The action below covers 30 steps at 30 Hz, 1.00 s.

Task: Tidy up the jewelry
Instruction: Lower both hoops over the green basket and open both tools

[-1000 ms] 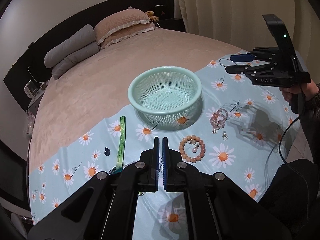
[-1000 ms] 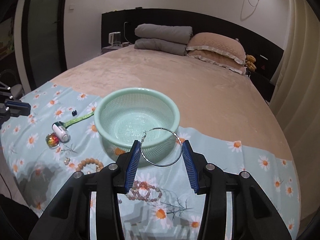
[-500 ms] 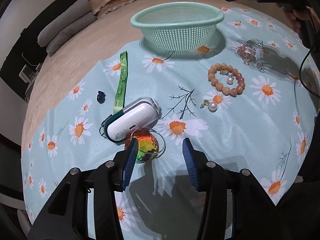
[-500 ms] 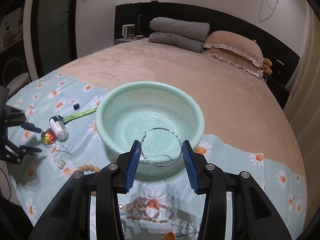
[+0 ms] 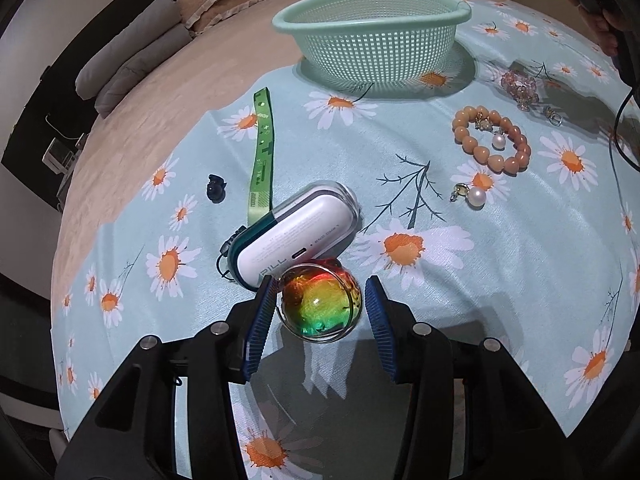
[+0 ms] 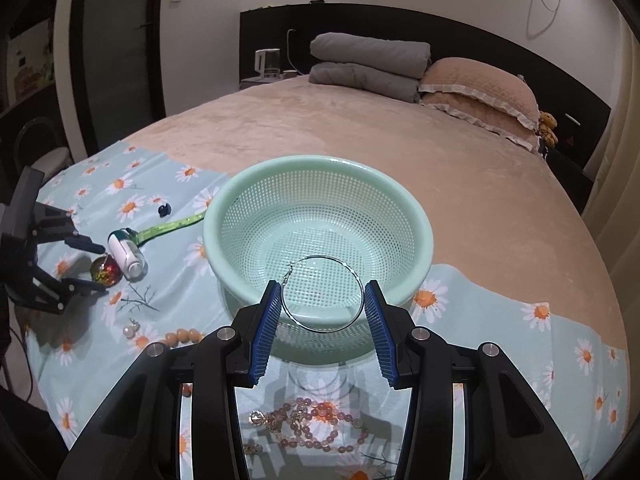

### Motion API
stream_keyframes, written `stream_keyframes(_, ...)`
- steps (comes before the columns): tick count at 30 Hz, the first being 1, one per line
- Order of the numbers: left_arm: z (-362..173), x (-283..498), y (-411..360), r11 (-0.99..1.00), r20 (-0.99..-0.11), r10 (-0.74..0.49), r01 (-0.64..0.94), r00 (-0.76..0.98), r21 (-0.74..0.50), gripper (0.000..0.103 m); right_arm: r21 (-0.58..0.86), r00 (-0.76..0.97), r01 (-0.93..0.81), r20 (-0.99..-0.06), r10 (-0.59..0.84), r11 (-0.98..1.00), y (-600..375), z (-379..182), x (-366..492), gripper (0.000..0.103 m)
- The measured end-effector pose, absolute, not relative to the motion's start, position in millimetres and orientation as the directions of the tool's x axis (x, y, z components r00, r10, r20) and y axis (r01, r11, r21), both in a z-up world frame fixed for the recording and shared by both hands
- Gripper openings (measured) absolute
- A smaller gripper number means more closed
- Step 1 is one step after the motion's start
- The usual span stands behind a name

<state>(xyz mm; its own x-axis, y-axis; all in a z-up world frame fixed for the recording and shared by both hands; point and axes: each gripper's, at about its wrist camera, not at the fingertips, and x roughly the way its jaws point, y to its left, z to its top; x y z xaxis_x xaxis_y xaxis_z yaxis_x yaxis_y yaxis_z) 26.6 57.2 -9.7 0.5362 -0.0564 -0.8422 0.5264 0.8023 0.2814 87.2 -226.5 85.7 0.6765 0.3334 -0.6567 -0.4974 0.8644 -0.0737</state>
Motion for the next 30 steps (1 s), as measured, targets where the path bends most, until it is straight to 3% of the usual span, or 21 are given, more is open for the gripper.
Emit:
stream_keyframes(4,-5,30,64,0.817,-0.846,-0.088,0.524,0.526,0.241,0.048,-0.067,0.673,-0.503,-0.656,0.341,0.862,-227,85,86,0.04)
stream_keyframes(9,-6,35,75,0.842,-0.855,-0.127,0.51,0.503,0.175,0.057,-0.063,0.669,-0.505,-0.658,0.345,0.861,-227,84,86,0.04)
stream_keyframes(16,-13,37,77,0.859,-0.864,-0.155,0.497,0.48,0.121,0.057,-0.061,0.663,-0.501,-0.669,0.337,0.863,-227,80,89,0.04)
stream_keyframes(18,-13,39,80,0.864,-0.87,-0.171,0.494,0.462,0.093,0.046,-0.058,0.659,-0.5,-0.673,0.336,0.864,-227,79,89,0.04)
stream_keyframes(30,10,27,90,0.872,-0.863,-0.1,0.461,0.496,0.165,0.046,-0.06,0.646,-0.522,-0.68,0.348,0.851,-223,76,88,0.04)
